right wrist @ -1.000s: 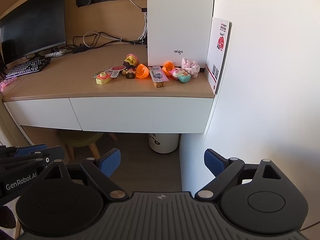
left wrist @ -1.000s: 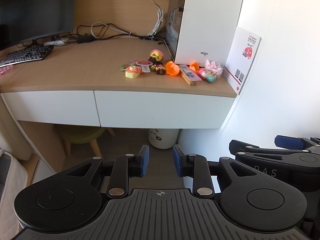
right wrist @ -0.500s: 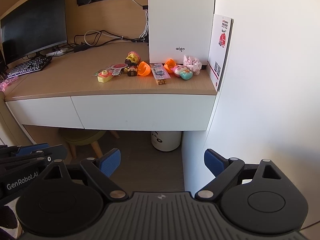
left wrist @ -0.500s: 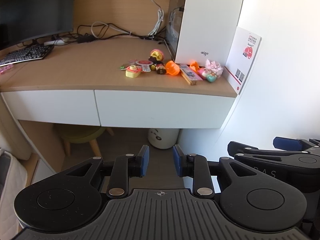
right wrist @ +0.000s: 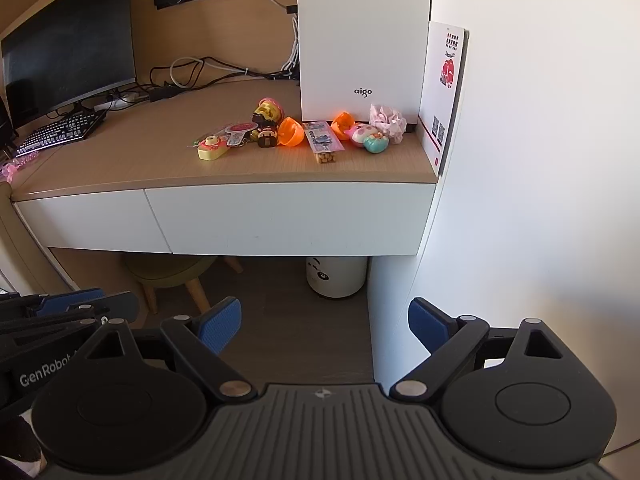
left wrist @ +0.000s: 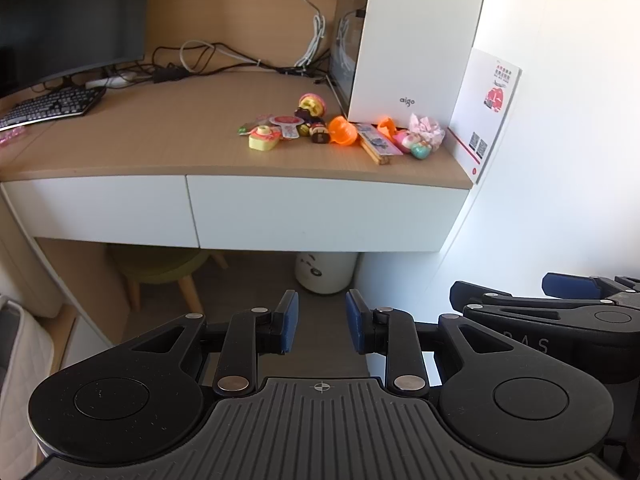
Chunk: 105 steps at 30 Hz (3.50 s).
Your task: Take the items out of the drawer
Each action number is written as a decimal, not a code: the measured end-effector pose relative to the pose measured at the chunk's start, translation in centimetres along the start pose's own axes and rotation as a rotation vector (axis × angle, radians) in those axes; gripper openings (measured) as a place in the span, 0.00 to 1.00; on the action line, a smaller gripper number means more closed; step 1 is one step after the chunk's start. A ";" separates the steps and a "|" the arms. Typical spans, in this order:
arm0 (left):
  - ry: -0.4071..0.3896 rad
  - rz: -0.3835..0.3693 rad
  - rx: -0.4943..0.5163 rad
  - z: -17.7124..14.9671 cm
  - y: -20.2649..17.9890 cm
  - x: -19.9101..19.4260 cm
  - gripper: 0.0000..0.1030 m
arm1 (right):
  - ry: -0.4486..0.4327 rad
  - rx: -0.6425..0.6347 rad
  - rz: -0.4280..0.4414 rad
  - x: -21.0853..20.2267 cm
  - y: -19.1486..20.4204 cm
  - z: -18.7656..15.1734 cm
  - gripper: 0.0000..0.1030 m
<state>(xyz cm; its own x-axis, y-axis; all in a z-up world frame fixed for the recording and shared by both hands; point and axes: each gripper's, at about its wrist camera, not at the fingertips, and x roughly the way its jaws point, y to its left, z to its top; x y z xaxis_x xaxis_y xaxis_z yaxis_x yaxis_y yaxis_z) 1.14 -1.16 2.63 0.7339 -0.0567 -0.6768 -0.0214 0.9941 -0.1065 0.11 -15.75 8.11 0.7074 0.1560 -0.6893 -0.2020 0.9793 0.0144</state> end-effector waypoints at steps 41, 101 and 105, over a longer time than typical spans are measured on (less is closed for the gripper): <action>-0.004 0.003 -0.001 -0.3 0.5 -0.1 0.28 | 0.014 0.013 0.000 0.3 -0.3 -0.3 0.89; 0.027 -0.093 0.005 -0.2 0.2 1.3 0.15 | 0.023 0.047 -0.012 0.5 -0.9 -0.6 0.89; -0.006 0.035 0.045 0.2 0.9 2.1 0.15 | 0.028 0.066 -0.012 1.0 -1.4 -0.6 0.89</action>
<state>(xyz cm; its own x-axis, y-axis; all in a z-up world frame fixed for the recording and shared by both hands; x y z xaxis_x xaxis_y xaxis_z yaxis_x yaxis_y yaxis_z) 2.77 -0.38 1.29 0.7374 -0.0217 -0.6751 -0.0168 0.9986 -0.0504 0.75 -17.08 6.99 0.6901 0.1414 -0.7097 -0.1477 0.9876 0.0531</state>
